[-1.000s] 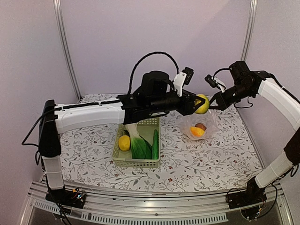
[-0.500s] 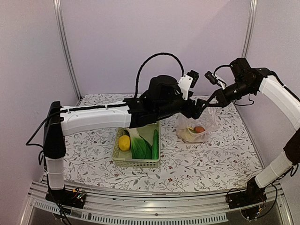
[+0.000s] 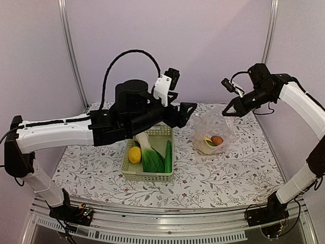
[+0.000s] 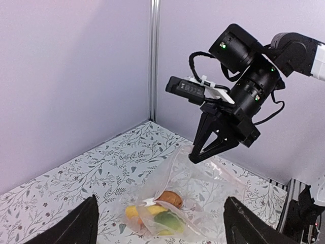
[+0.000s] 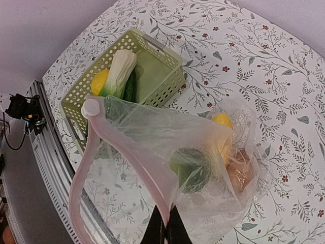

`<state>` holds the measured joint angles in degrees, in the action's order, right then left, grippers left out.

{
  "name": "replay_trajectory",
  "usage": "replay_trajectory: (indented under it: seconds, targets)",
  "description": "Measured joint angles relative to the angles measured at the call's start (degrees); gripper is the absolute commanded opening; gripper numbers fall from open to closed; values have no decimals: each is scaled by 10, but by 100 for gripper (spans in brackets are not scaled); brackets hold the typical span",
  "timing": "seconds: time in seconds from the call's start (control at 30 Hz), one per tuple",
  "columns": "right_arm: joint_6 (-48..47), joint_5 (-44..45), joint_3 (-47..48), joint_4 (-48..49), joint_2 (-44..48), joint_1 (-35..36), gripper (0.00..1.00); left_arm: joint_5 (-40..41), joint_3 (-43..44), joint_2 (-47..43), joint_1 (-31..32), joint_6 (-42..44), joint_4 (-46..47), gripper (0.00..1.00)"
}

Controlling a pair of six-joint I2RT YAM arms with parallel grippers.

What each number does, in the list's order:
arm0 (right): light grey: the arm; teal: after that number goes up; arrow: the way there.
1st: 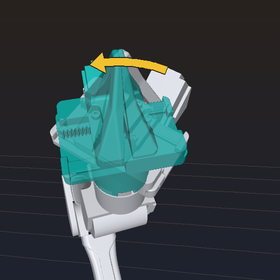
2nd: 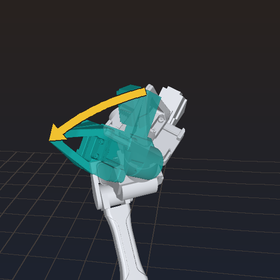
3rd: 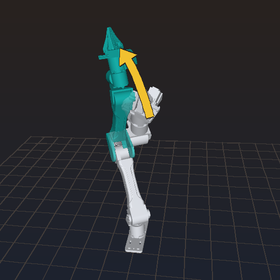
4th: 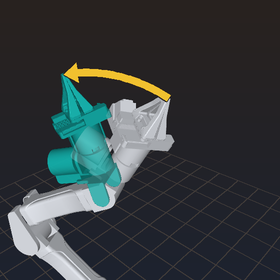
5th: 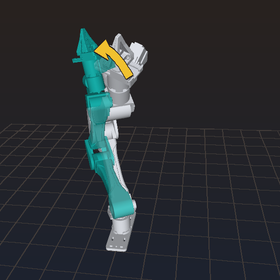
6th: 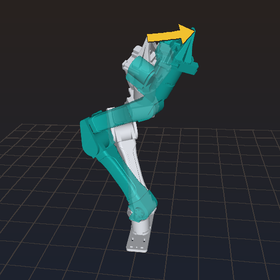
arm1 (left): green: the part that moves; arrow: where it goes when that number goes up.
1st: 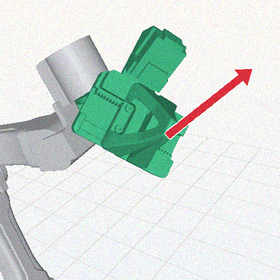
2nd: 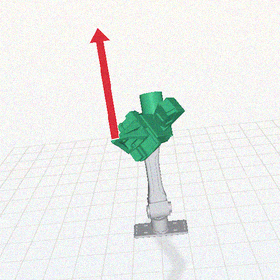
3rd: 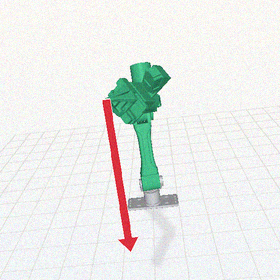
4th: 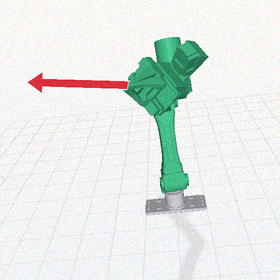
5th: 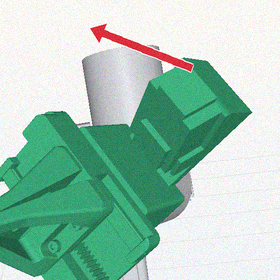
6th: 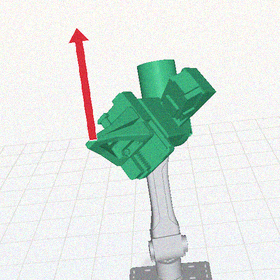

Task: Place the food in the zip-top bag and seal the zipper
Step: Adjust the fake vegetable in the bin.

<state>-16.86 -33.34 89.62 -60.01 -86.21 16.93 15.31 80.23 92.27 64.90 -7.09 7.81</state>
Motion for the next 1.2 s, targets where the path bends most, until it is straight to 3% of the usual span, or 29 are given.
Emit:
replay_trajectory:
  seconds: [0.4, 0.83, 1.2]
  targets:
    - [0, 3, 0, 0, -7, -12, 0, 104, -185, -104, 0, -78, -94, 83]
    - [0, 13, 1, 0, -7, -15, 0, 150, -208, -134, -23, -184, -242, 77]
    - [0, 36, 9, 0, -6, -21, 0, 111, -242, -127, -76, -333, -328, 72]
